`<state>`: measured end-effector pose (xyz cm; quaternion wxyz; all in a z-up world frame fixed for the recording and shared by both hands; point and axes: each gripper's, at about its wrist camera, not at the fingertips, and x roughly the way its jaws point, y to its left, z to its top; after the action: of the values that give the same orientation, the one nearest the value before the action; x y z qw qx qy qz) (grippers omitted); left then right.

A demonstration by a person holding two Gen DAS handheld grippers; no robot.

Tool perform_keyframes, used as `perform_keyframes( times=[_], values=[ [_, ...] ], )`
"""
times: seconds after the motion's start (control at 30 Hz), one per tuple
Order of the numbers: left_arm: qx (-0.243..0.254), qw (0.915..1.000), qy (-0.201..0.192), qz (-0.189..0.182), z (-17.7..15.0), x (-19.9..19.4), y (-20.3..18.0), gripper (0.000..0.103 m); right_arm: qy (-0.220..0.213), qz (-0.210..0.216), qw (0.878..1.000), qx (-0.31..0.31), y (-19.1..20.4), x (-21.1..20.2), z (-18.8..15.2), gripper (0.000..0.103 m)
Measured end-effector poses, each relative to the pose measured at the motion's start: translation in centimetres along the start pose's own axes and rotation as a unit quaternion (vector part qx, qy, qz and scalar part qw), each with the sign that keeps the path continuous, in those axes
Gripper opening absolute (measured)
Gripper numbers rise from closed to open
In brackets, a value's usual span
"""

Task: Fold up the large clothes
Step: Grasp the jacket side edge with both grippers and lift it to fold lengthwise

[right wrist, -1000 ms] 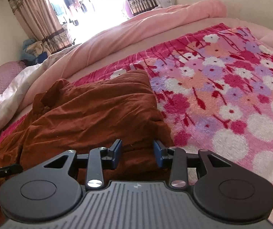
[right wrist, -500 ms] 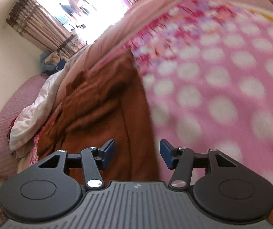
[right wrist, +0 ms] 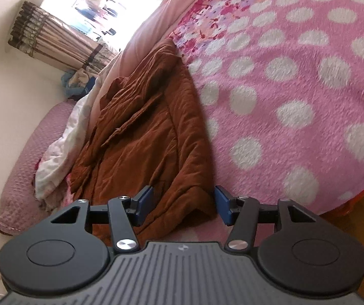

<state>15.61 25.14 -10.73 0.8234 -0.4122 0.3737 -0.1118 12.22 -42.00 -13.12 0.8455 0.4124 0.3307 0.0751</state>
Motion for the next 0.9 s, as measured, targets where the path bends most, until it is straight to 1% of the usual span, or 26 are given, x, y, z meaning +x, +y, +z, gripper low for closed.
perform_keyframes(
  times=[0.13, 0.23, 0.33, 0.4, 0.47, 0.53, 0.57, 0.6, 0.73, 0.8, 0.9],
  values=[
    [-0.015, 0.9996, 0.006, -0.024, -0.3, 0.7, -0.2, 0.060, -0.001, 0.005, 1.000, 0.011, -0.1, 0.4, 0.0, 0.067],
    [0.004, 0.9997, 0.011, -0.020, -0.3, 1.5, -1.2, 0.060, 0.002, 0.003, 1.000, 0.003, 0.3, 0.7, -0.1, 0.068],
    [0.007, 0.9998, 0.011, -0.018, -0.1, 2.2, -1.6, 0.059, 0.003, 0.003, 1.000, 0.003, 0.4, 1.0, -0.1, 0.068],
    [0.009, 0.9998, 0.008, -0.014, -0.1, 2.4, -1.8, 0.053, 0.002, -0.003, 1.000, -0.003, 0.7, 0.9, -0.4, 0.066],
    [0.010, 0.9999, 0.005, -0.007, -0.2, 2.3, -2.0, 0.050, -0.001, -0.018, 1.000, -0.005, 0.8, 0.8, -0.5, 0.056],
    [0.024, 0.9997, 0.004, 0.004, -0.5, 2.1, -2.5, 0.033, 0.005, -0.037, 0.999, -0.014, 1.0, 0.8, -0.6, 0.021],
    [0.030, 0.9995, 0.006, 0.006, -0.6, 2.0, -2.8, 0.016, 0.009, -0.035, 0.999, -0.011, 0.9, 0.8, -0.7, 0.018],
    [0.029, 0.9995, 0.008, 0.001, -0.6, 2.0, -2.9, 0.016, 0.008, -0.025, 1.000, -0.004, 0.8, 0.7, -0.7, 0.015],
    [0.027, 0.9994, -0.010, -0.018, -0.2, 1.4, -3.9, 0.013, -0.009, 0.036, 0.999, 0.032, 0.6, -0.5, 0.0, 0.013],
    [0.022, 0.9988, -0.020, -0.040, 0.6, 1.3, -4.5, 0.012, -0.022, 0.070, 0.996, 0.050, 0.7, -1.0, 0.7, 0.012],
    [0.023, 0.9972, -0.035, -0.061, 2.6, 1.3, -6.2, 0.012, -0.042, 0.110, 0.991, 0.058, 1.5, -1.2, 2.4, 0.012]
  ],
)
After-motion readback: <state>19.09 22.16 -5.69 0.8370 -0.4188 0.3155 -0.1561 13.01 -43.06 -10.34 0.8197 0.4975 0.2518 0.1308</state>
